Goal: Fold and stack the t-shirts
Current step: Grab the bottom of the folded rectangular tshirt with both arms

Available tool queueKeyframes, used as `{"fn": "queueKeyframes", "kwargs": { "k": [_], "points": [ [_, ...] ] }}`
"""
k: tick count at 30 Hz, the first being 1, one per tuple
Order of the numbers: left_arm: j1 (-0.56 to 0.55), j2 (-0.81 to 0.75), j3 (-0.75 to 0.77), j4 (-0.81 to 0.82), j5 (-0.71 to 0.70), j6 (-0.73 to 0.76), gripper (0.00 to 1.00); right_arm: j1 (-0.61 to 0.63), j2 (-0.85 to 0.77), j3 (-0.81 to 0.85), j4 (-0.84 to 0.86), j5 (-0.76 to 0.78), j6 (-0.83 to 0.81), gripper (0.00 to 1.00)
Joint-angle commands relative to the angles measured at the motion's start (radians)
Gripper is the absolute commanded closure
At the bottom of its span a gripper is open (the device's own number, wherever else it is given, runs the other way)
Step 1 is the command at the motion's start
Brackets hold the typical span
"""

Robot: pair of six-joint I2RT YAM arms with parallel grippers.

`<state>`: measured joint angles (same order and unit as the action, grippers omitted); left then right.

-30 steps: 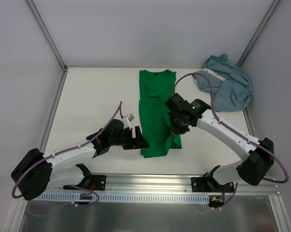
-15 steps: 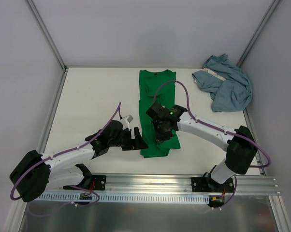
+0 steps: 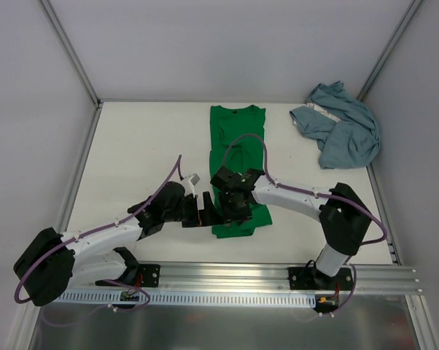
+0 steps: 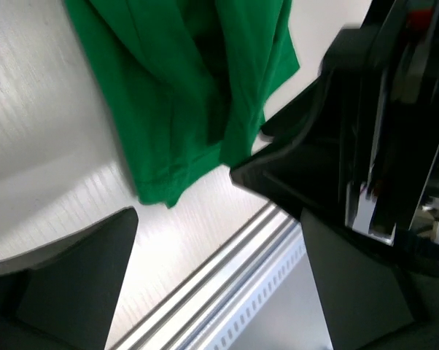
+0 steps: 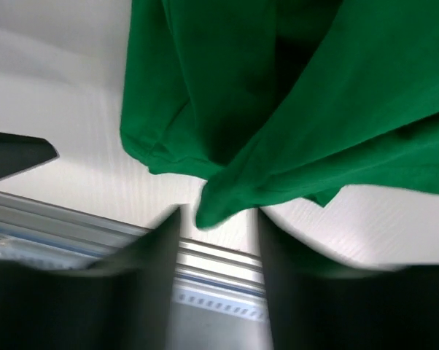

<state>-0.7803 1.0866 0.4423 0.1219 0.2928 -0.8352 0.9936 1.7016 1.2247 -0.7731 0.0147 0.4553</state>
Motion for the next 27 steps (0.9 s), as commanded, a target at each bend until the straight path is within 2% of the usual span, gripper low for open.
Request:
{"fn": "queueKeyframes", "kwargs": {
  "k": [1, 2, 4, 5, 6, 7, 10, 14, 18, 23, 27],
  "points": [
    [-0.01, -0.016, -0.016, 0.01, -0.017, 0.005, 0.01, 0.022, 0.004, -0.019, 0.032, 0.013, 0.022, 0.4],
    [-0.01, -0.02, -0.022, 0.018, -0.017, 0.008, 0.01, 0.033, -0.006, -0.022, 0.038, 0.027, 0.023, 0.2],
    [-0.01, -0.033, -0.036, 0.033, -0.021, 0.011, 0.01, 0.034, -0.049, -0.022, 0.035, 0.063, 0.022, 0.1],
    [-0.01, -0.049, -0.042, 0.05, -0.027, 0.011, 0.01, 0.034, -0.071, -0.019, 0.011, 0.089, 0.022, 0.02],
    [-0.01, -0.059, -0.056, 0.056, -0.03, 0.015, 0.01, 0.033, -0.094, -0.014, -0.008, 0.122, 0.022, 0.01],
    [-0.01, -0.068, -0.062, 0.064, -0.032, 0.019, 0.01, 0.03, -0.121, -0.017, -0.026, 0.187, 0.019, 0.01],
    [-0.01, -0.079, -0.073, 0.074, -0.047, 0.033, 0.01, -0.013, -0.241, -0.059, -0.057, 0.252, 0.011, 0.0],
    [-0.01, -0.059, -0.086, 0.11, -0.05, 0.044, 0.01, -0.11, -0.413, -0.245, 0.018, 0.237, 0.002, 0.01],
    [-0.011, -0.031, -0.12, 0.183, -0.066, 0.051, 0.01, -0.177, -0.502, -0.393, 0.101, 0.217, 0.003, 0.0],
    [-0.01, 0.062, -0.123, 0.261, -0.043, 0.045, 0.01, -0.271, -0.536, -0.513, 0.23, 0.134, -0.003, 0.0],
    [-0.01, 0.113, -0.136, 0.326, -0.037, 0.036, 0.01, -0.294, -0.504, -0.559, 0.307, 0.099, -0.007, 0.0]
  ]
}}
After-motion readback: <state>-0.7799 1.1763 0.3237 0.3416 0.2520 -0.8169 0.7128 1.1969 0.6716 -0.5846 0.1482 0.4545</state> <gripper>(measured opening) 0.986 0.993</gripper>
